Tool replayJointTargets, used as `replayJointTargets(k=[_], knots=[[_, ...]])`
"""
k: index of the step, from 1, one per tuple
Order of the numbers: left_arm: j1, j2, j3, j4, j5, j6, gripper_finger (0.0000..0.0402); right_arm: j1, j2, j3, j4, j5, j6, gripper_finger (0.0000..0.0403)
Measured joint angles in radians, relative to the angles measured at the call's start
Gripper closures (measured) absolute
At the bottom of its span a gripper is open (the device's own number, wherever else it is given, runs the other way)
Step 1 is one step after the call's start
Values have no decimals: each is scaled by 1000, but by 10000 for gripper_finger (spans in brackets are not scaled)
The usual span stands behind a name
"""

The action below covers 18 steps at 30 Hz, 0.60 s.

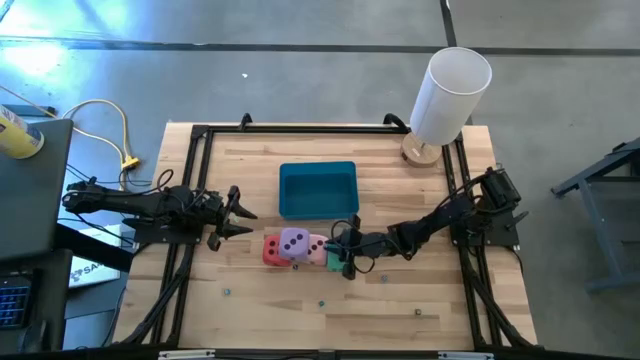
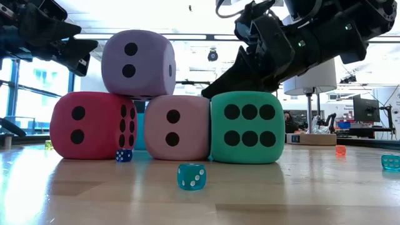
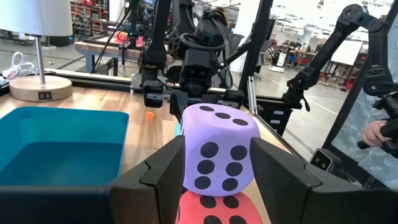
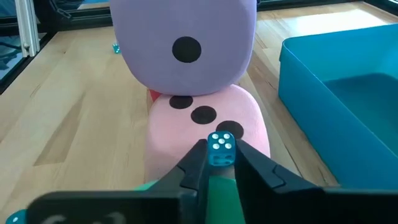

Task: Pick & Place Dice
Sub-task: Put the blue die into the blue bin

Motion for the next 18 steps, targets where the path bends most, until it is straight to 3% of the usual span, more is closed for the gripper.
replayJointTargets(k=[12,18], knots=[[0,0,0,0,0,0,226,1,0,0,57,10,-141,355],[0,0,0,0,0,0,226,-12,-6,0,107,175,-256,360]])
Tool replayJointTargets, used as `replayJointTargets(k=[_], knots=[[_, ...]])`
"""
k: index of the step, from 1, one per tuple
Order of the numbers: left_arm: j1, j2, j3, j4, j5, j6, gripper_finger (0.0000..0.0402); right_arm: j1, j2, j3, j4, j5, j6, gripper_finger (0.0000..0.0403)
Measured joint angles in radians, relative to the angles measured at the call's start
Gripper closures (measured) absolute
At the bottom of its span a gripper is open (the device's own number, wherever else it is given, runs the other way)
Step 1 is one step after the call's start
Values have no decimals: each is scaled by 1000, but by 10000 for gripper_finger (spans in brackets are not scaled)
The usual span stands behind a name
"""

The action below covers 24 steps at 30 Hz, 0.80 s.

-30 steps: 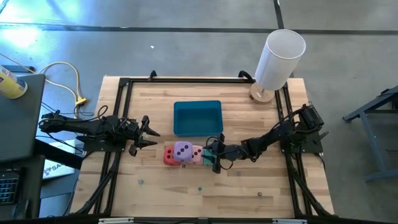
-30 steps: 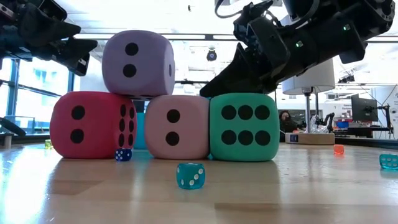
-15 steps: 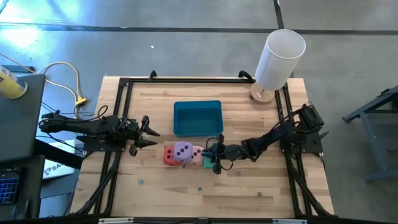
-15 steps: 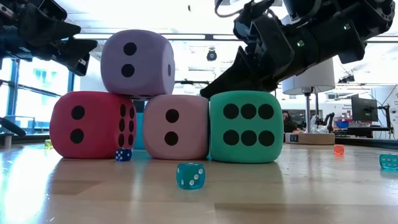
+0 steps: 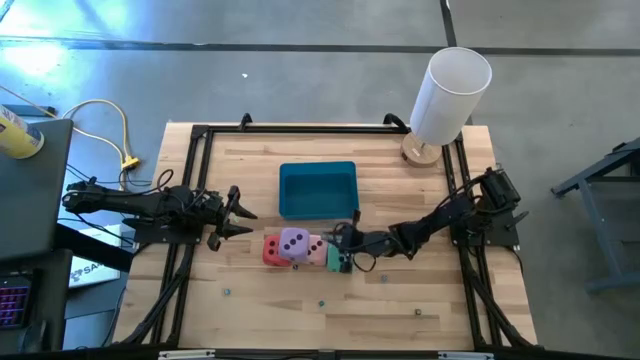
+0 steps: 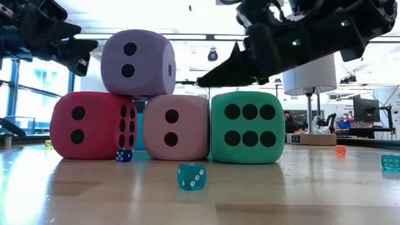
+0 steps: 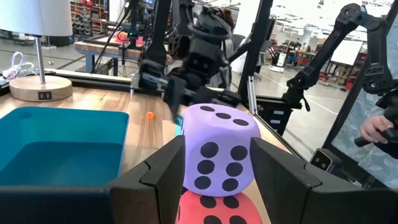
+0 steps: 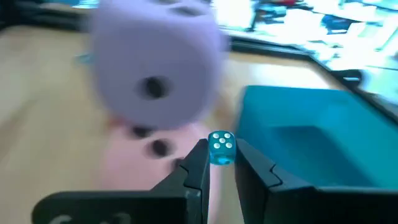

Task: Pick & Place Dice
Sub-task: Put the blue die into the blue bin

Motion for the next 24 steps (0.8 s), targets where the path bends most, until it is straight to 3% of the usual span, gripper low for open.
replayJointTargets(k=[7,20,24], knots=[[0,0,0,0,0,-15,226,-85,-80,1,-77,120,97,356],[0,0,0,-1,25,-65,226,-273,-114,0,-385,61,369,337],[0,0,0,-1,33,-85,226,-283,-114,0,-384,65,394,336]])
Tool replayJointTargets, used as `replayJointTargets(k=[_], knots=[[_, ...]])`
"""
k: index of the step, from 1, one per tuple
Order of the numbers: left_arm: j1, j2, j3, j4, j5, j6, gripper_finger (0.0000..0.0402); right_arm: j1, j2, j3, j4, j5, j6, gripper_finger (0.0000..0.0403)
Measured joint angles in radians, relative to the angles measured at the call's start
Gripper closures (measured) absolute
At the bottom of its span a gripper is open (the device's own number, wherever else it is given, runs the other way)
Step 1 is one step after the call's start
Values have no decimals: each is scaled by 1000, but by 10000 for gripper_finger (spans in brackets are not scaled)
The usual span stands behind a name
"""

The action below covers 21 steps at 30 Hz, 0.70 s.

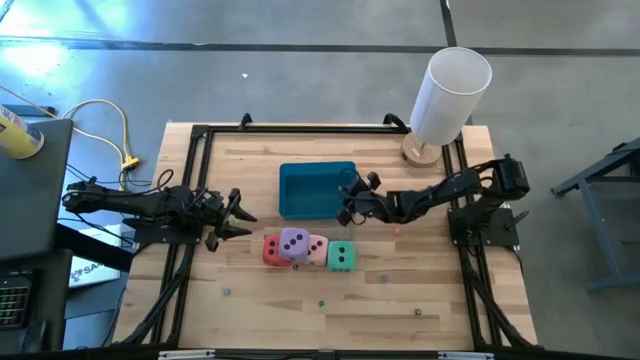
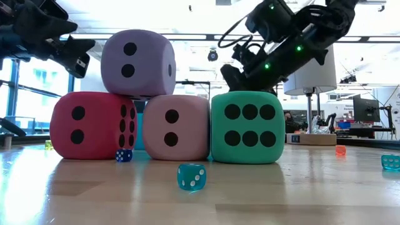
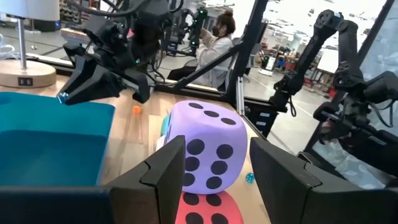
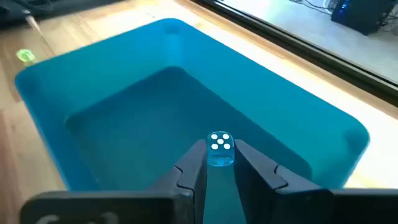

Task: Pick & Place Dice
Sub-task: Put the blue die into the blue bin

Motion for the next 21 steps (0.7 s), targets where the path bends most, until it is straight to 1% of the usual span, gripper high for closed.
replayJointTargets(k=[6,10,17,19,21], knots=[[0,0,0,-1,3,-2,226,2,0,0,-5,-5,-14,335],[0,0,0,-1,3,-13,226,1,0,0,-5,-22,17,335],[0,0,0,-2,3,-21,226,1,0,0,-5,-35,21,334],[0,0,0,-2,3,-21,226,1,0,0,-5,-46,21,327],[0,0,0,-2,2,-21,226,1,0,0,-5,-49,21,310]])
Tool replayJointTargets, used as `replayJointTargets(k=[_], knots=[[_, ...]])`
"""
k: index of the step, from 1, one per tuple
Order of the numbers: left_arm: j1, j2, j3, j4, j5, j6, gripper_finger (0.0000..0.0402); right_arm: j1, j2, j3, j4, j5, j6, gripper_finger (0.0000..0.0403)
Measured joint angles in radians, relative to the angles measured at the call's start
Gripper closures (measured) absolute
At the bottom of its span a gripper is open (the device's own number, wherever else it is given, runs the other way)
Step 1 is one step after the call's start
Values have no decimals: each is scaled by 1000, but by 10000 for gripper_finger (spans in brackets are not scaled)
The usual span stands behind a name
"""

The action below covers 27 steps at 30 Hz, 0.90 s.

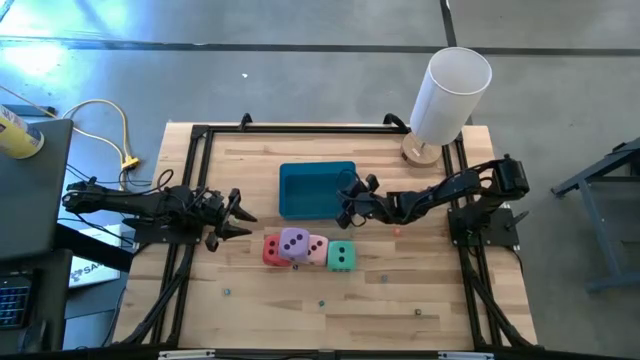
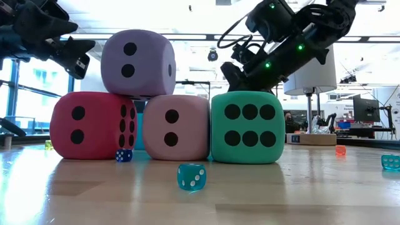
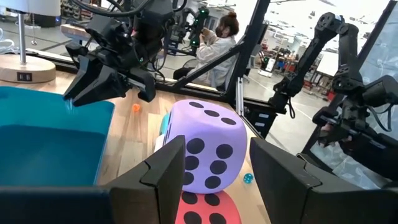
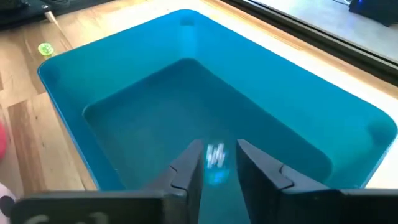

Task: Pick & Place Dice
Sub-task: Put the blue die into the blue bin, then put the violet die into the blue bin

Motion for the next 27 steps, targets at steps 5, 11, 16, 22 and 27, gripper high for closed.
replayJointTargets(k=[5,11,16,22,27], knots=[[0,0,0,0,0,0,226,0,0,0,2,16,8,234],[0,0,0,0,0,0,226,14,0,0,53,79,-33,140],[0,0,0,0,0,0,226,34,-32,7,85,79,-101,85],[0,0,0,0,10,-49,226,70,-99,10,94,70,-147,67],[0,3,0,-9,49,-53,226,128,-126,9,165,13,-212,70]])
